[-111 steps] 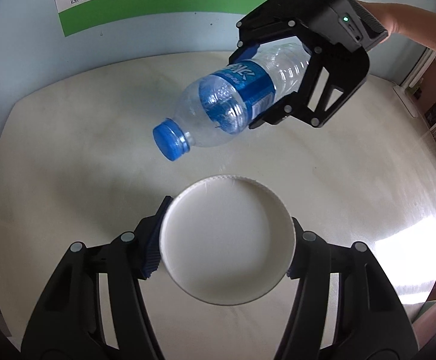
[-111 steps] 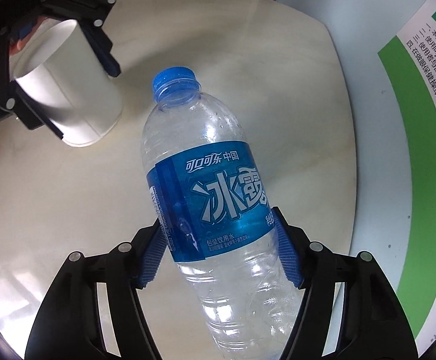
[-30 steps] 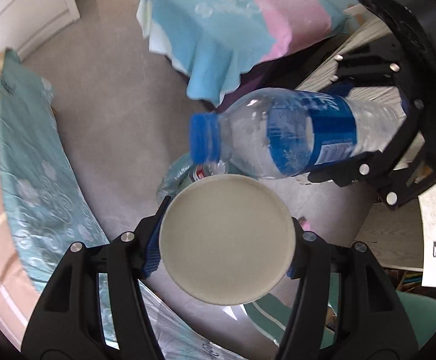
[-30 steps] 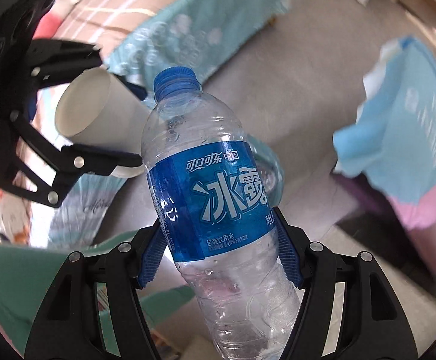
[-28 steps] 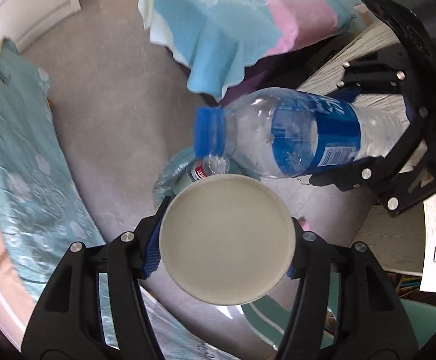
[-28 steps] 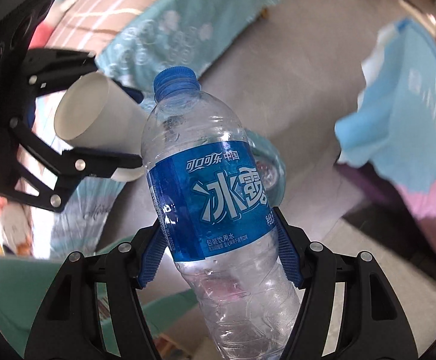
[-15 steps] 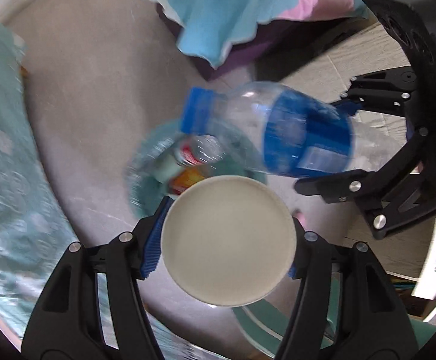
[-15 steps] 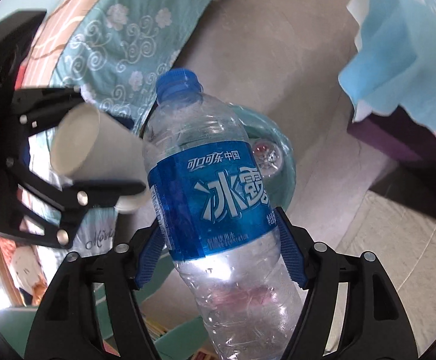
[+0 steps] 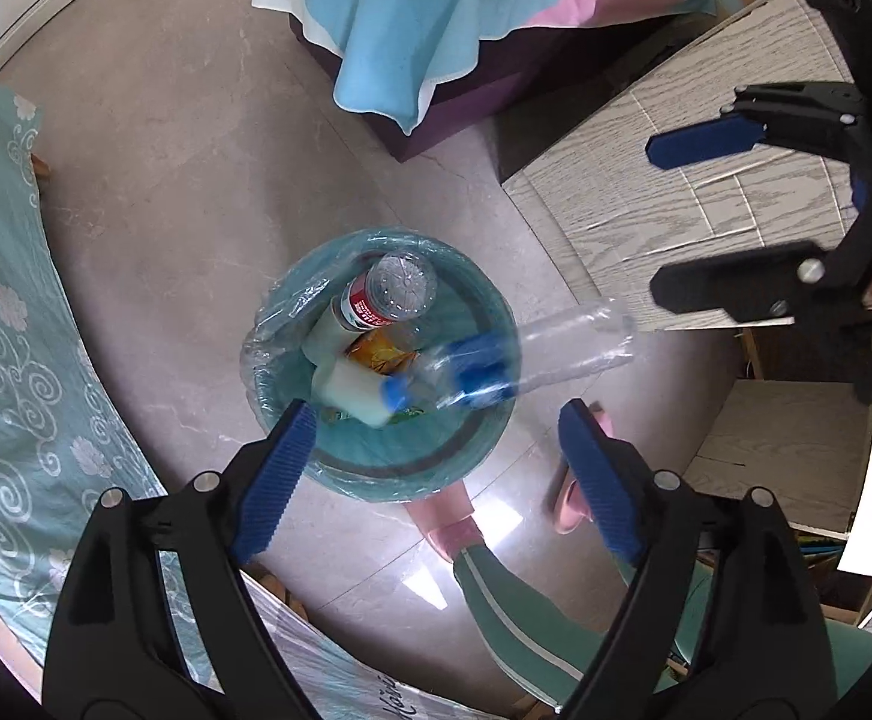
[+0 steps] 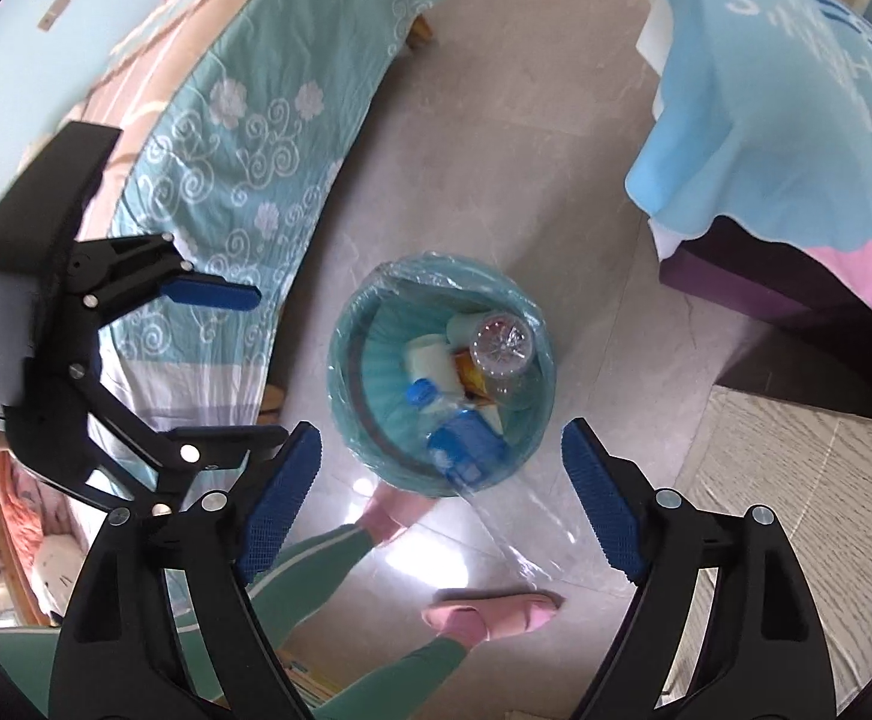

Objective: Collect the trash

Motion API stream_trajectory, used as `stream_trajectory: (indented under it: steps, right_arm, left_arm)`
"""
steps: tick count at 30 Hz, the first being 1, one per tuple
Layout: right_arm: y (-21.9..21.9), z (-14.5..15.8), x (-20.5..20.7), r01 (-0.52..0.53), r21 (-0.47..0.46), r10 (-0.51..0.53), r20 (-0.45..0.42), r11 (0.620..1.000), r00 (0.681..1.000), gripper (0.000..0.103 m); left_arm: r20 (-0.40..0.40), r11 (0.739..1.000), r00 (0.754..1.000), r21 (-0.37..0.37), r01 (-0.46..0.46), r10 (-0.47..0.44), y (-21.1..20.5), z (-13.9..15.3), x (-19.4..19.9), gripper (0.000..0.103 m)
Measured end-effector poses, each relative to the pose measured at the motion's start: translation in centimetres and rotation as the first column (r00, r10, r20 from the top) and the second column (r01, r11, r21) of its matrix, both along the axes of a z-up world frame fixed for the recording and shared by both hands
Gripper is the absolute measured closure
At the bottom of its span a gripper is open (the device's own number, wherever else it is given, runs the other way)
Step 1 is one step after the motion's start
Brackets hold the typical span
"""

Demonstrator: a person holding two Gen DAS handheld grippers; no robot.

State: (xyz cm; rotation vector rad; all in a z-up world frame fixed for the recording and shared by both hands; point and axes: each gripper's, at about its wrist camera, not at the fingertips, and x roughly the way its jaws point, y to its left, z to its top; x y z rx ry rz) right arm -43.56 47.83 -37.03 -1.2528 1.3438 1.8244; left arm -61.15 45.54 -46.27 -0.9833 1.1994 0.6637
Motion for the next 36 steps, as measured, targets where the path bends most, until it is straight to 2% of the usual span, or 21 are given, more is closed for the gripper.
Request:
stream_trajectory:
  steps: [13,17,20,26,29,31,33,36]
  right_arm:
    - [-1.2,3.1,1.4,-0.004,0.034,0.003,0.005,0.999,1.000,0.021]
    - [-1.4,5.3,2.1,0.017,0.048,-0.017,-0.009,0.999,1.000,0.021]
    - [-1.7,7.7,2.6,0.026,0.067,-0.024,-0.023,0.997,0.999,0.021]
    - [-2.9,14.5,4.1,0.064,0.131,-0.053,-0.086,0.989,0.995,0.019]
    - [-3.6,19.1,5.6,0.099,0.184,-0.076,-0.125,0.978,0.989,0.019]
    - [-4.1,22.1,6.9,0.138,0.223,-0.106,-0.149,0.965,0.983,0.019]
    - [-5.0,25.6,8.9,0.207,0.276,-0.161,-0.180,0.939,0.970,0.015]
    - [-7.0,30.5,12.5,0.328,0.349,-0.256,-0.237,0.878,0.937,0.014]
  left_arm:
    - [-0.011,1.000,1.000,0.017,0.020,-0.020,-1.2,1.5,0.9,0.022]
    - [-0.021,0.999,1.000,0.025,0.021,-0.020,-1.8,3.3,0.9,0.022]
    - [-0.023,0.999,1.000,0.036,0.022,-0.022,-2.1,5.3,0.8,0.018]
    - [-0.030,0.993,0.999,0.107,0.045,-0.042,-2.8,11.3,1.3,0.014]
    - [-0.019,0.992,0.999,0.122,0.034,-0.032,-2.9,14.3,1.7,0.014]
    - [-0.010,0.987,0.999,0.156,0.034,-0.033,-3.1,16.6,2.3,0.008]
    - [-0.022,0.978,0.998,0.203,0.055,-0.051,-3.3,19.3,3.2,0.007]
    - [-0.028,0.962,0.997,0.264,0.076,-0.071,-3.5,23.2,5.0,0.007]
